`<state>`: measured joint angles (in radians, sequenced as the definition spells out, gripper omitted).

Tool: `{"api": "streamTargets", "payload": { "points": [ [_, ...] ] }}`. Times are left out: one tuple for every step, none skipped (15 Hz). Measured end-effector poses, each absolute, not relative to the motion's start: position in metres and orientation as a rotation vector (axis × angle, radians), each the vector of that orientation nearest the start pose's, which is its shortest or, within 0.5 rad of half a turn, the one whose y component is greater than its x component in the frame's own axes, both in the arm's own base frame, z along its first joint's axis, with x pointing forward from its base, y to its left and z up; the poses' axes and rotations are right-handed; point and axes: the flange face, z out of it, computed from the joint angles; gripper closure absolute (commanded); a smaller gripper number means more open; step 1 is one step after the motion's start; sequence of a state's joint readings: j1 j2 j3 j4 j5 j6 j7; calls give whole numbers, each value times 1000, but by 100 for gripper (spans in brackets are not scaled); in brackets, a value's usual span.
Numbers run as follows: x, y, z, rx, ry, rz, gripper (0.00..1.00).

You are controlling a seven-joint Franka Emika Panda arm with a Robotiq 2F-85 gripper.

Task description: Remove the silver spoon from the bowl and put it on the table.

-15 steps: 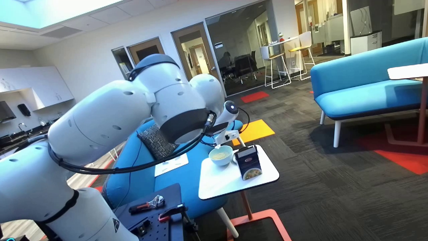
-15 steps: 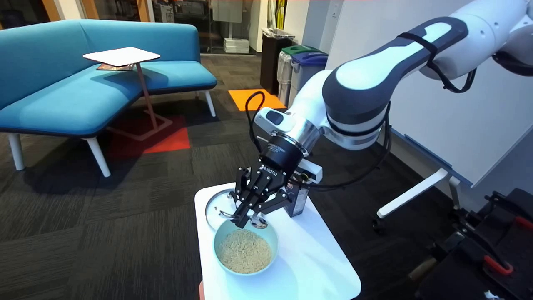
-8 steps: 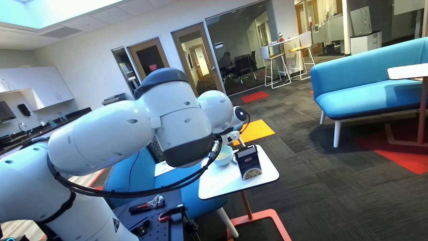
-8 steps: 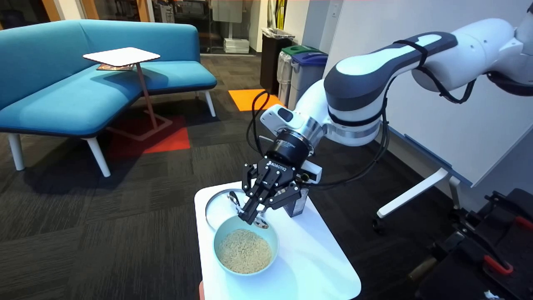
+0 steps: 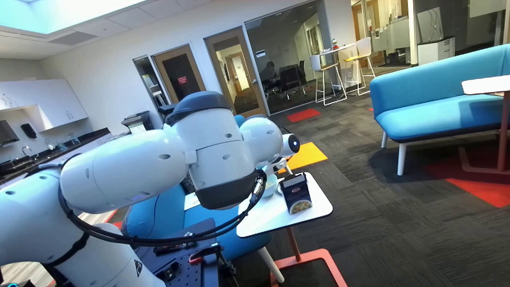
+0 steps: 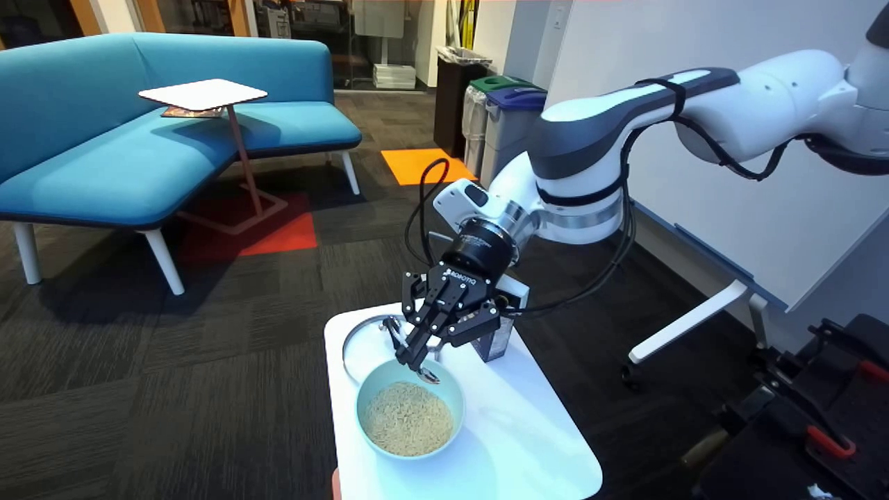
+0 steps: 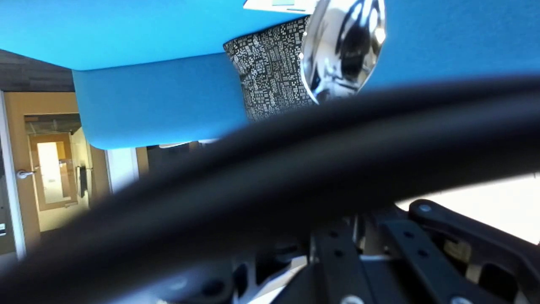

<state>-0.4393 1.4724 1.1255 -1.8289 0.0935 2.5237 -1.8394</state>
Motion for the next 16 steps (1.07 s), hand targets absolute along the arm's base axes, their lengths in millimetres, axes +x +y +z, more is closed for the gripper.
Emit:
{"api": "streamTargets", "payload": {
  "points": [
    [504, 372, 97, -1104, -1585, -709, 97],
    [505, 372, 97, -1104, -1581, -715, 97],
    [507, 372, 97, -1107, -1580, -718, 97],
    [508, 372, 97, -1116, -1583, -724, 97],
    [510, 371, 96, -1132, -1592, -733, 97],
    [512, 371, 95, -1153, -1608, -745, 97],
    [513, 370, 94, -1176, -1634, -757, 97],
    [512, 370, 94, -1198, -1668, -765, 97],
    [509, 370, 94, -1218, -1702, -771, 97],
    [506, 369, 96, -1241, -1735, -773, 97],
    [502, 369, 98, -1266, -1767, -772, 97],
    [498, 367, 101, -1294, -1796, -771, 97],
    [494, 366, 104, -1326, -1822, -772, 97],
    [489, 364, 109, -1359, -1846, -772, 97],
    [485, 362, 113, -1389, -1866, -767, 97],
    [481, 359, 117, -1421, -1884, -756, 97]
  ]
}}
